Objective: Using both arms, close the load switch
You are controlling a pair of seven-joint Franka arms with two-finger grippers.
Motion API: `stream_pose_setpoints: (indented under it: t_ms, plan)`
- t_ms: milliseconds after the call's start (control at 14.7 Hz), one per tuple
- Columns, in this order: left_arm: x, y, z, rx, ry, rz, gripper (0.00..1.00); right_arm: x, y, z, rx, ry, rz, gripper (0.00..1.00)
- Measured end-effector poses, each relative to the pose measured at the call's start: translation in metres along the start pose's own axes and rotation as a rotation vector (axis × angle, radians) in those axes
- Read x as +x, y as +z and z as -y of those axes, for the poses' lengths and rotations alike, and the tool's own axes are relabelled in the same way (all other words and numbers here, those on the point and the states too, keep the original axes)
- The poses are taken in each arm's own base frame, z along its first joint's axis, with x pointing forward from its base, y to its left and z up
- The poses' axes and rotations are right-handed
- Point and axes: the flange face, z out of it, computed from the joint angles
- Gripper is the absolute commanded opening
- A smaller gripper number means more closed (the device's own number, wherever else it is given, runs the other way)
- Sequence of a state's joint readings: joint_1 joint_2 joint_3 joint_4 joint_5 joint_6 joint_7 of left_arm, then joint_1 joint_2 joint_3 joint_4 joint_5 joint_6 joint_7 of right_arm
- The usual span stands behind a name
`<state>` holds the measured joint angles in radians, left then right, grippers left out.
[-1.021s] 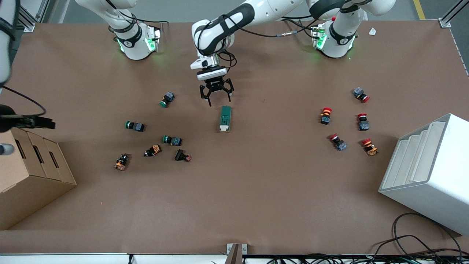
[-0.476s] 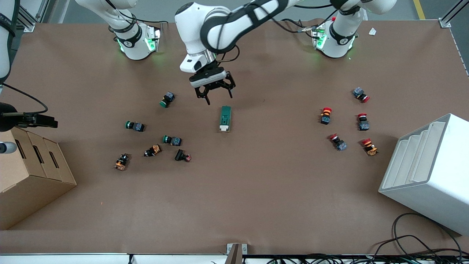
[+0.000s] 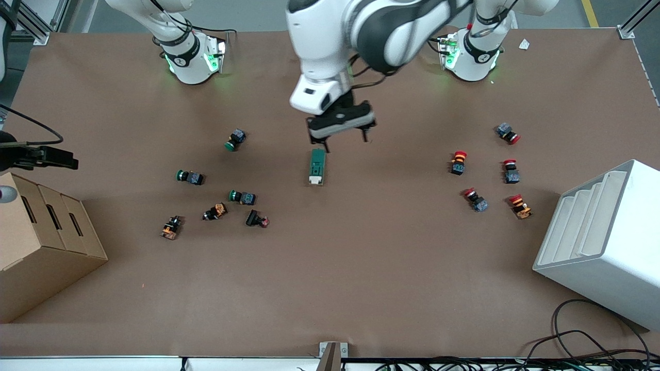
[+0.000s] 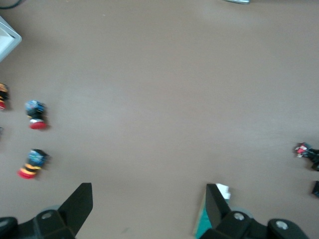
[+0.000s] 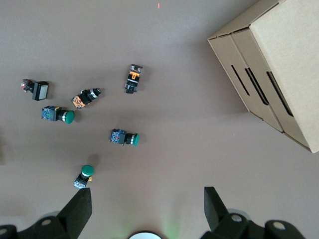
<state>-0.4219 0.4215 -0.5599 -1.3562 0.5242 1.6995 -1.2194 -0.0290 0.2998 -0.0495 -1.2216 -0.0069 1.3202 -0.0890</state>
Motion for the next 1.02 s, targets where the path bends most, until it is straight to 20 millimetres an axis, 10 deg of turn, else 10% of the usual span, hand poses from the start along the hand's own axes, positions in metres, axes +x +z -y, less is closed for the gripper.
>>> stream_pose_setpoints:
  t_ms: [476, 1021]
  plan:
    - [0.115, -0.043, 0.143, -0.02, -0.099, 0.109, 1.0, -0.033, -0.023, 0.012, -0.001, -0.011, -0.003, 1.0]
    - [0.184, -0.065, 0.313, -0.072, 0.053, 0.189, 1.0, -0.078, -0.038, -0.004, 0.009, 0.018, -0.03, 1.0]
